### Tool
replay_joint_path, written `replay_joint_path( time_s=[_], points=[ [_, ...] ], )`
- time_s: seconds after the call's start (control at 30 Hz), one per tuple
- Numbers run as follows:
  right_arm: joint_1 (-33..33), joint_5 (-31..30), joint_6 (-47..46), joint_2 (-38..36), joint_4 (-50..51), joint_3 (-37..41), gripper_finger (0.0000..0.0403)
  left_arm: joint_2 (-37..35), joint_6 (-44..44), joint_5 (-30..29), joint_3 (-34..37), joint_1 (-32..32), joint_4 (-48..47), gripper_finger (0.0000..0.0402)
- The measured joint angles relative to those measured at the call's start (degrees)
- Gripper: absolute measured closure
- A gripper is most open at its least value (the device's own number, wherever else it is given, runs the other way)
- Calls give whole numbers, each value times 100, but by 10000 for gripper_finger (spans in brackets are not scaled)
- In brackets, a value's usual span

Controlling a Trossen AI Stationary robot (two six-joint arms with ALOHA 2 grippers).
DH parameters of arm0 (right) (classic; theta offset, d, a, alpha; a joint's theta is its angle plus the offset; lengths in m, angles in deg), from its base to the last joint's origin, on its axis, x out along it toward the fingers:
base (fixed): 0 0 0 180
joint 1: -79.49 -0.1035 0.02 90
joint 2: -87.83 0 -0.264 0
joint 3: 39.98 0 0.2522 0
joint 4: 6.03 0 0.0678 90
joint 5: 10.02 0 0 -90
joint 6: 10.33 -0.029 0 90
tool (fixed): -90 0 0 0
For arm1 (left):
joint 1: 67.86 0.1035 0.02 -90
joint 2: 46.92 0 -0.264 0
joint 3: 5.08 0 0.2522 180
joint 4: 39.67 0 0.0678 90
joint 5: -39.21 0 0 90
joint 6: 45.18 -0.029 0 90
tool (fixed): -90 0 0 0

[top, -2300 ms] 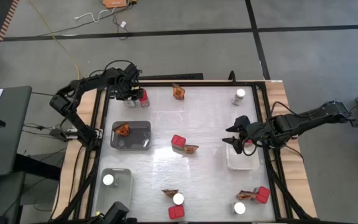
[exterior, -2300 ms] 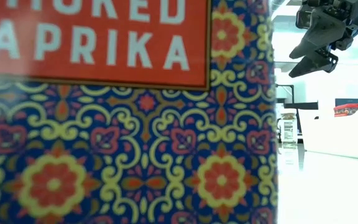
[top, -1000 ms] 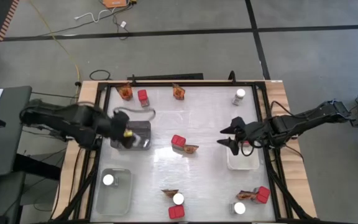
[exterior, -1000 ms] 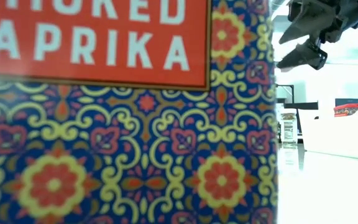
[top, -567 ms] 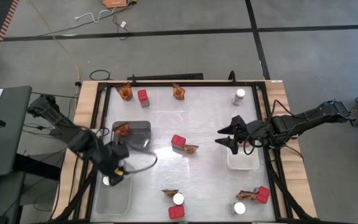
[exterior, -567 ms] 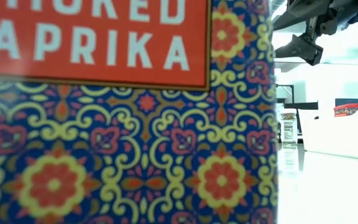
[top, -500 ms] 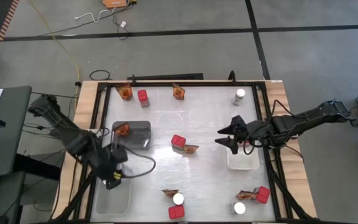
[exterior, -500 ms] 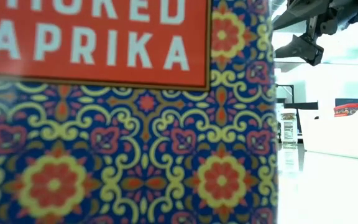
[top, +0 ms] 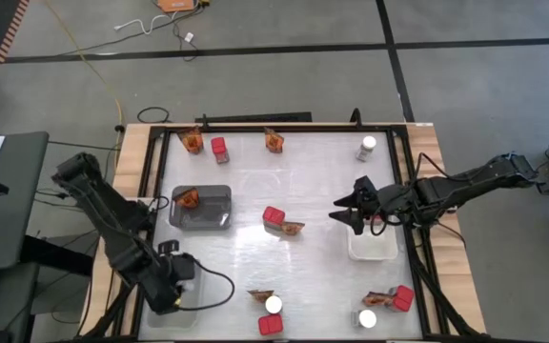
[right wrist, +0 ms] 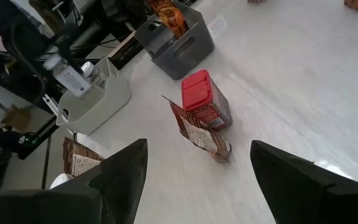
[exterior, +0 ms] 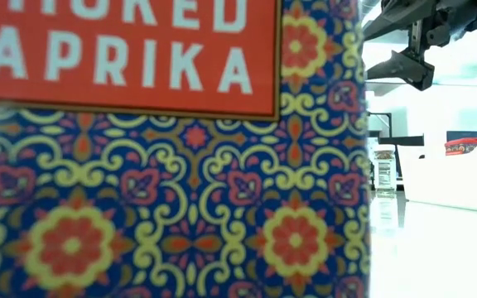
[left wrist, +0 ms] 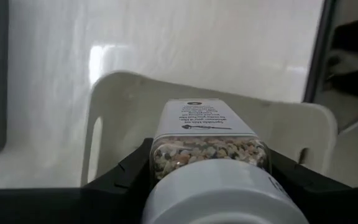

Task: Sort spices by type
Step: Put the white spice bottle into the gray bin

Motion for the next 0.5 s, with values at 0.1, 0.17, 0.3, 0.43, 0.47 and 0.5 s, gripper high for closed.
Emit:
replay_joint_path(
  time_s=[0.1, 0.17, 0.3, 0.43, 0.47, 0.5],
  points=[
    [0, 0, -1, 0, 6, 0, 92, 259, -216, 106, 1, 0, -9, 207],
    [0, -2, 1, 0, 1, 0, 92, 375, -297, 149, 1, 13, -17, 207],
    [0, -4, 1, 0, 6, 0, 92, 484, -295, 147, 65, 15, -138, 207],
    [0, -4, 4, 0, 10, 0, 92, 487, -270, 169, 349, 15, 104, 207],
    [0, -4, 4, 0, 9, 0, 92, 488, -267, 169, 391, 18, 151, 207],
    [0, -4, 4, 0, 8, 0, 92, 487, -269, 168, 411, 42, 176, 207]
  ],
)
